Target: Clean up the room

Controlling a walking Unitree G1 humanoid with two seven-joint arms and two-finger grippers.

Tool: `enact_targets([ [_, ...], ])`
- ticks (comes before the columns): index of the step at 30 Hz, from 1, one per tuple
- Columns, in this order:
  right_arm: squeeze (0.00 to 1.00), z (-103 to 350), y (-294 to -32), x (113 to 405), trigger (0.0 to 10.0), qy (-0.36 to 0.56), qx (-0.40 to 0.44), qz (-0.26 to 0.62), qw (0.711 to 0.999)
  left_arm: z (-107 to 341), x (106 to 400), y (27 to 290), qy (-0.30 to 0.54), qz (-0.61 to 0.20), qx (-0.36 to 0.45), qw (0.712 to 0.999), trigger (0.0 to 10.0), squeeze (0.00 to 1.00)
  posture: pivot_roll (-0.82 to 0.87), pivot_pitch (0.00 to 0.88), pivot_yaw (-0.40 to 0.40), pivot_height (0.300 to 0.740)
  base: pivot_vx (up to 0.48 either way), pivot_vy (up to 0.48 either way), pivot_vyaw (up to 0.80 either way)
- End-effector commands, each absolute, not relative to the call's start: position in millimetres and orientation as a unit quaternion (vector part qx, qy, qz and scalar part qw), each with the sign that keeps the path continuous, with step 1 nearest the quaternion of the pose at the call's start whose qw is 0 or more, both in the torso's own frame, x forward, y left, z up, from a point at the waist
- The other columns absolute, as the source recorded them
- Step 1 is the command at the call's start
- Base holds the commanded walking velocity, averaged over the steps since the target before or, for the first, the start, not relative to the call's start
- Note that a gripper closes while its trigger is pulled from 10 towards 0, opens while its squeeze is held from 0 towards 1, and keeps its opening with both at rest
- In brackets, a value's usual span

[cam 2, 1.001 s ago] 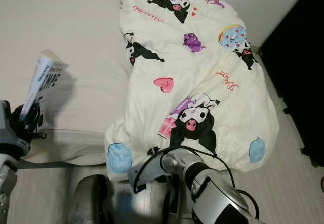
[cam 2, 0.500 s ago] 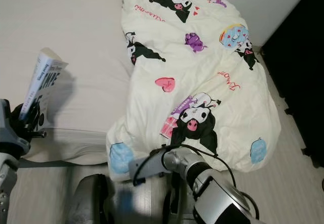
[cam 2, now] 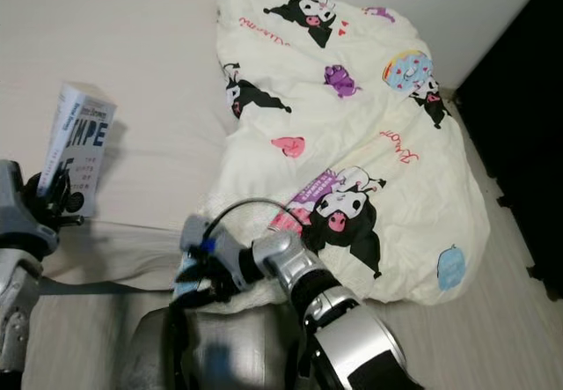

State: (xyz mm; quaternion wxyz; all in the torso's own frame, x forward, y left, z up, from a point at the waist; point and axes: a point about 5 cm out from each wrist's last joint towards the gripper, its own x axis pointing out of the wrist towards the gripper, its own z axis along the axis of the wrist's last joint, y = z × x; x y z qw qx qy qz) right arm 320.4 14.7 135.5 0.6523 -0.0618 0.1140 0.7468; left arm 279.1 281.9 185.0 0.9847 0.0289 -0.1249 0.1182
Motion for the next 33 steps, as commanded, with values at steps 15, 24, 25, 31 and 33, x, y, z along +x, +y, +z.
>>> enact_targets([
  [15,0.00,148,-102,376,10.0,-0.047,-0.009,0.253,0.966,154,292,257,-0.084,0.121,0.004,0.989,10.0,0.00,0.07,0.162,-0.086,0.571,0.000,0.000,0.00],
  [24,0.00,129,-144,364,10.0,-0.042,0.014,0.133,0.990,147,296,237,-0.072,0.094,-0.006,0.993,10.0,0.00,0.06,0.149,-0.062,0.571,0.000,0.000,0.00],
  [25,0.00,129,-144,364,10.0,-0.042,0.014,0.133,0.990,147,296,237,-0.072,0.094,-0.006,0.993,10.0,0.00,0.06,0.149,-0.062,0.571,0.000,0.000,0.00],
  [31,0.00,107,-156,349,10.0,-0.029,0.041,0.090,0.995,139,300,221,-0.063,0.086,0.000,0.994,10.0,0.00,0.06,0.137,-0.054,0.586,0.000,0.000,0.00],
  [33,0.00,106,-156,348,10.0,-0.030,0.040,0.087,0.995,138,300,219,-0.060,0.087,-0.002,0.994,10.0,0.00,0.06,0.137,-0.054,0.591,0.000,0.000,0.00],
])
